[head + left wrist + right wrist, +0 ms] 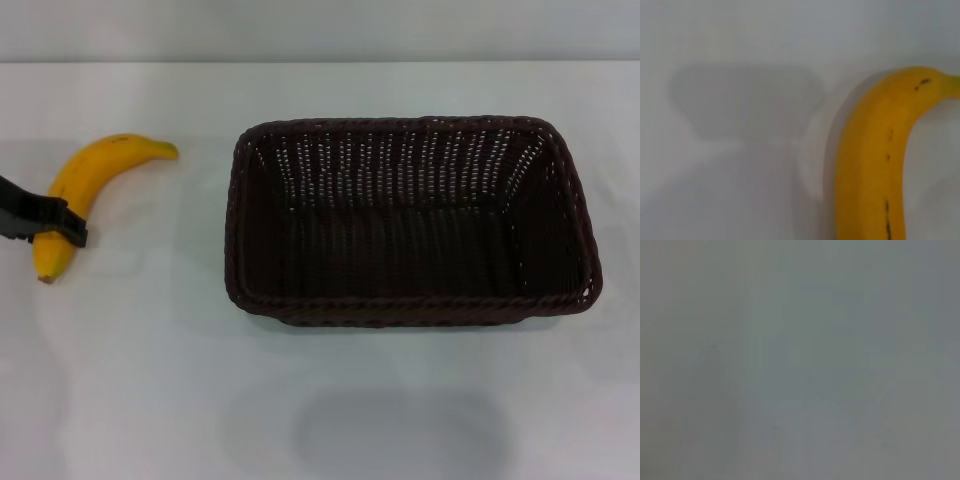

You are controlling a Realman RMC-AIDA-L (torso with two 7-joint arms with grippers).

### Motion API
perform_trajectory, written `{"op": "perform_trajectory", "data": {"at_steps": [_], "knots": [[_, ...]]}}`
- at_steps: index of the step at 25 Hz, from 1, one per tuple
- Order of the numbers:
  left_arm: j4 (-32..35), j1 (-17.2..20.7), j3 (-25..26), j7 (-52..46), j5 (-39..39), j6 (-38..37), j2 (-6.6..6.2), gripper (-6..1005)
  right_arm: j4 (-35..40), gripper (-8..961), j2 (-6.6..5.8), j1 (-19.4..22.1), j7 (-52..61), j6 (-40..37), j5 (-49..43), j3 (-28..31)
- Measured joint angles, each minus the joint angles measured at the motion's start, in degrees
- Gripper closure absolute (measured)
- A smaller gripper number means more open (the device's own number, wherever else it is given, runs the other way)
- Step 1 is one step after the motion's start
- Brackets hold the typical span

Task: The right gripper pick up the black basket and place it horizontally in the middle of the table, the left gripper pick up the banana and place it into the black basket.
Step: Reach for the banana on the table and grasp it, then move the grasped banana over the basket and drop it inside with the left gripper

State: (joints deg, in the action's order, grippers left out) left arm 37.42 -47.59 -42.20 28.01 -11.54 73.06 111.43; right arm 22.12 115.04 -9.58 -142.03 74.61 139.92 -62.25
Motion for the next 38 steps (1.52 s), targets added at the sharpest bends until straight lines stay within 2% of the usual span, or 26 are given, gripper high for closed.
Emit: {"op": "perform_trajectory", "data": {"at_steps": [4,10,15,20,23,28,32,35,38], "knots": [[3.12,-0.33,-0.01,0.60,-0.38,0.93,-0.02,479,-0.50,336,0.00,0.00,0.00,0.00,0.00,0.59],[20.08,0.97,0.34,0.65,-1.34,7.21,0.54,498,-0.59,336,0.00,0.00,0.05,0.18,0.00,0.69],[34.34,1.03,0.64,0.22,-4.07,13.02,-0.28,505,-0.41,336,0.00,0.00,0.49,0.86,0.00,0.66],[44.81,-0.13,0.17,0.04,-9.22,19.02,-0.54,510,-0.37,336,0.00,0.01,0.53,1.88,0.01,0.64],[45.85,-2.46,-0.96,0.17,-14.44,24.32,-0.54,510,-0.36,336,0.01,0.01,0.51,2.39,0.01,0.64],[42.47,-5.14,-5.71,0.48,-23.40,32.28,-0.13,507,-0.51,336,0.00,0.06,0.23,2.90,0.01,0.63],[38.94,-6.38,-9.29,0.19,-28.75,35.38,1.08,505,-0.54,336,-0.05,0.24,0.14,3.29,0.01,0.70],[35.39,-7.67,-9.47,0.09,-31.66,36.85,2.26,503,-0.56,336,-0.06,0.34,0.13,3.45,0.00,0.72],[32.26,-8.59,-9.38,-0.73,-32.77,37.44,2.90,501,-0.62,336,-0.08,0.47,0.11,3.70,0.00,0.73]]}}
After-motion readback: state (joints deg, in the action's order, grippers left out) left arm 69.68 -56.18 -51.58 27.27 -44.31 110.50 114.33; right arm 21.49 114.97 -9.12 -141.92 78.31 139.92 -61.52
